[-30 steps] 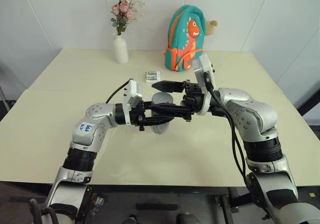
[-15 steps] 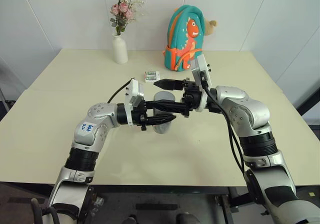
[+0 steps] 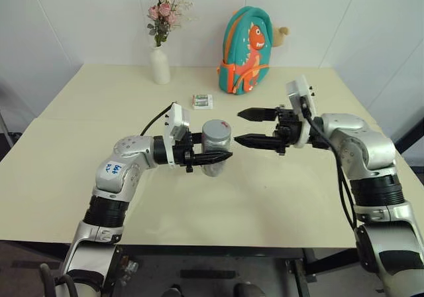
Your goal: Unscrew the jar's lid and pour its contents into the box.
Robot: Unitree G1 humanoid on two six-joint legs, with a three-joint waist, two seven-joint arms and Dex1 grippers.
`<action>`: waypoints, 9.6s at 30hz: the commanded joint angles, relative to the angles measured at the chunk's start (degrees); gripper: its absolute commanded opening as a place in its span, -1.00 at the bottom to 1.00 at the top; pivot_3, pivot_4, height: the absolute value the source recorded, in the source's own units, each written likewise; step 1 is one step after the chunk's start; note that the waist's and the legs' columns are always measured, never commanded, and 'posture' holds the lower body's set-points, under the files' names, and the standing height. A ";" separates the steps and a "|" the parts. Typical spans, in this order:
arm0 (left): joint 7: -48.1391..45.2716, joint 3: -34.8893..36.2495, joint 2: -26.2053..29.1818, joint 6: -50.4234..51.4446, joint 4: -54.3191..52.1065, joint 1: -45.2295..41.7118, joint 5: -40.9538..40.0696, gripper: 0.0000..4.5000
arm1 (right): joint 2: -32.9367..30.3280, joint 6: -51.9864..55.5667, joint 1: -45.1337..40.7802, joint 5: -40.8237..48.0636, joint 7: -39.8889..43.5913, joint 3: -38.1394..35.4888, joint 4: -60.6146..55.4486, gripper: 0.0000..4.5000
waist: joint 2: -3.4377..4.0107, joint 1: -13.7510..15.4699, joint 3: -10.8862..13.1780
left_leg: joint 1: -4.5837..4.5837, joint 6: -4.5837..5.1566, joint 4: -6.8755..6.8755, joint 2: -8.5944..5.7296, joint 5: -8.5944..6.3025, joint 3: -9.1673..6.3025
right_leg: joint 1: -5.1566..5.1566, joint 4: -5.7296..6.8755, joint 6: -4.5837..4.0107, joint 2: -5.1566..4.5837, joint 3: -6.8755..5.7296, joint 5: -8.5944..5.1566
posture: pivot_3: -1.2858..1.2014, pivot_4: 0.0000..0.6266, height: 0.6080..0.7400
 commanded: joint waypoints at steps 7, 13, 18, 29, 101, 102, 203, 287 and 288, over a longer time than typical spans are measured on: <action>-0.08 1.15 0.49 -0.31 -2.85 0.56 -1.61 0.08 | 1.14 6.94 -1.99 7.78 1.48 -4.56 -4.04 0.99 | 0.01 -0.03 0.00 | 0.00 0.00 0.00 0.00 0.00 0.00 | 0.00 0.01 0.00 0.00 0.00 0.00 | 0.03 -0.52 1.00; 0.33 0.88 0.05 0.40 -2.71 0.31 -1.76 0.08 | 8.99 8.64 -2.19 8.25 -4.20 -1.20 -9.74 0.99 | 0.01 -0.02 0.00 | 0.01 0.00 0.01 0.01 0.00 -0.01 | 0.00 0.03 0.00 0.01 0.00 0.00 | 0.03 -0.52 1.00; -0.17 0.22 -0.12 0.72 -3.15 0.32 -1.58 0.08 | 11.72 5.36 -2.45 3.29 -6.10 2.72 -7.92 0.99 | 0.01 0.22 0.00 | -0.01 -0.01 0.04 -0.01 0.00 -0.01 | 0.00 0.04 0.01 -0.01 0.00 0.00 | 0.03 -0.52 1.00; -0.03 0.26 -0.59 0.73 -2.81 -0.28 -1.49 0.08 | 13.19 2.54 -5.44 1.10 -6.97 1.36 -2.73 0.99 | 0.01 -0.04 0.00 | 0.03 0.00 0.00 0.01 0.00 -0.01 | 0.00 0.07 0.00 0.01 0.00 0.00 | 0.03 -0.52 1.00; 0.71 0.75 0.79 2.21 -4.54 1.98 -2.29 0.08 | 12.14 16.54 -5.49 18.28 -9.62 -10.36 -7.21 0.13 | 0.02 0.06 0.01 | -0.02 0.00 0.01 0.00 0.00 -0.02 | 0.02 -0.02 0.02 -0.01 0.00 0.01 | 0.03 -0.52 1.00; 0.65 0.73 1.07 2.42 -4.76 2.19 -2.39 0.08 | 12.46 17.84 -5.68 19.98 -11.32 -11.72 -7.01 0.13 | 0.06 0.09 0.03 | -0.02 0.00 0.01 0.00 0.00 -0.02 | 0.02 -0.01 0.02 -0.01 0.00 0.01 | 0.03 -0.52 1.00; 102.22 -56.38 6.76 -45.84 64.77 -42.96 108.71 0.08 | 10.05 -3.31 17.07 -2.87 -20.97 -2.61 -13.62 1.00 | 0.12 1.62 0.11 | -0.76 0.05 0.37 -0.18 0.05 0.05 | -0.81 0.55 0.30 -0.02 0.12 -0.02 | 0.03 -0.52 1.00; 10.61 20.82 24.48 -22.73 -0.16 27.72 7.77 0.99 | -4.37 -20.23 20.20 -12.68 -10.04 -4.01 -5.06 1.00 | 0.06 0.20 0.07 | -0.36 0.07 0.45 -0.04 0.47 0.26 | -0.38 0.16 -0.68 -0.01 0.27 0.12 | 0.03 -0.52 1.00; 7.96 19.46 25.08 -24.17 1.99 26.65 8.25 0.99 | -5.12 -19.39 20.15 -11.91 -9.16 -4.28 -4.69 1.00 | 0.07 0.19 0.07 | -0.37 0.07 0.43 -0.03 0.47 0.26 | -0.41 0.16 -0.63 0.01 0.27 0.15 | 0.03 -0.52 1.00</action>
